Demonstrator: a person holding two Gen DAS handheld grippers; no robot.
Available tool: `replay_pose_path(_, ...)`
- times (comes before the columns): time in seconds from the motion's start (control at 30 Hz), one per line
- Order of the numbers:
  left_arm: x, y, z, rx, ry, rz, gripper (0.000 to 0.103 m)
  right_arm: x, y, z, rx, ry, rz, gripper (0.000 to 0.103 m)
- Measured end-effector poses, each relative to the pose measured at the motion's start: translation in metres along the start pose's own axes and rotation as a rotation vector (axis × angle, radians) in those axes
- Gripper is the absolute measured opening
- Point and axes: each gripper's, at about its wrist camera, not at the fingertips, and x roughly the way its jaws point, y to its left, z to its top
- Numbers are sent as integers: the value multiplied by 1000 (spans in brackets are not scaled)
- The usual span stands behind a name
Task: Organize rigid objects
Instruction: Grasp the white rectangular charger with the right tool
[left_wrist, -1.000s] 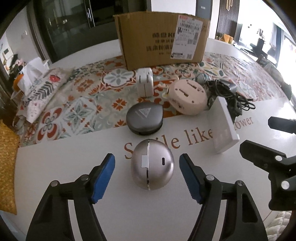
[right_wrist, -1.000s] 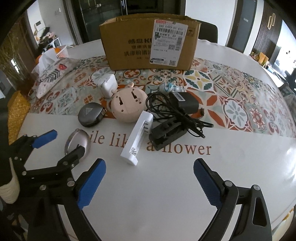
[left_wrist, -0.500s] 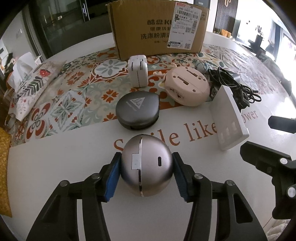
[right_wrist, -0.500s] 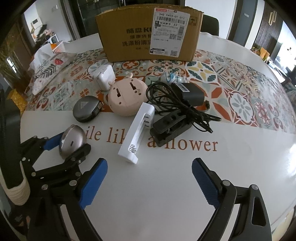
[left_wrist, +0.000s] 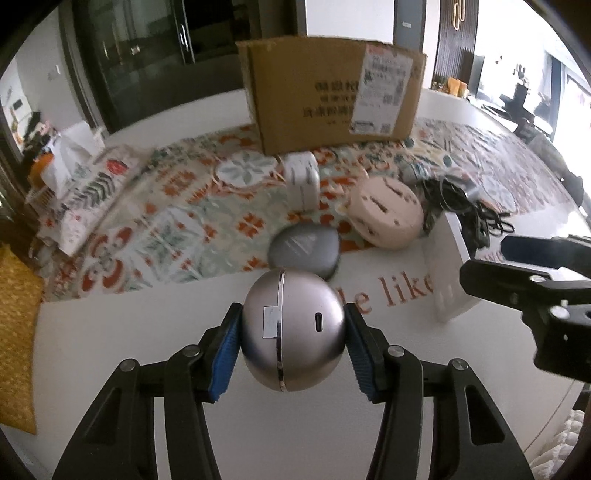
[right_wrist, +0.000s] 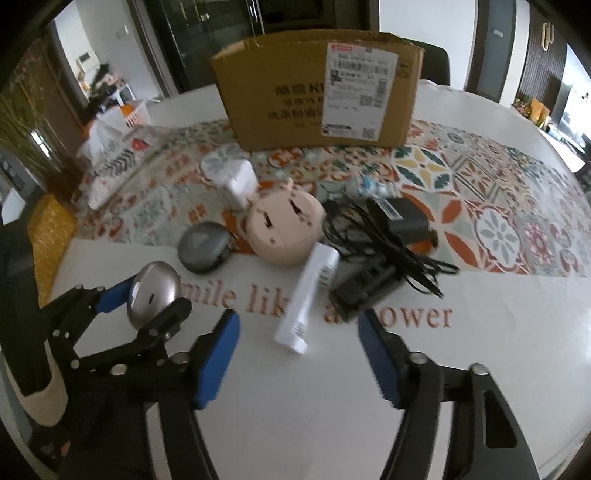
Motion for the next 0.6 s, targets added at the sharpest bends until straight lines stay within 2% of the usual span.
replay_pose_path(0.03,-2,2,2,0,-8,9,53,0,1,1,2,-1,9,55)
replay_pose_path(0.1,-4,7,4,-5,-19,23,53,5,3,5,16,9,43,44)
replay_pose_path(0.2,-5,12,7,-13,-28,31,53,12,1,7,47,27,60,38)
replay_pose_path(0.43,-1,15,8,-35,-23,25,53,27,-3,16,98,65,43,35)
replay_pose_path(0.6,4,15,8,-32,-20,26,53,41,-9,21,122,88,34,27)
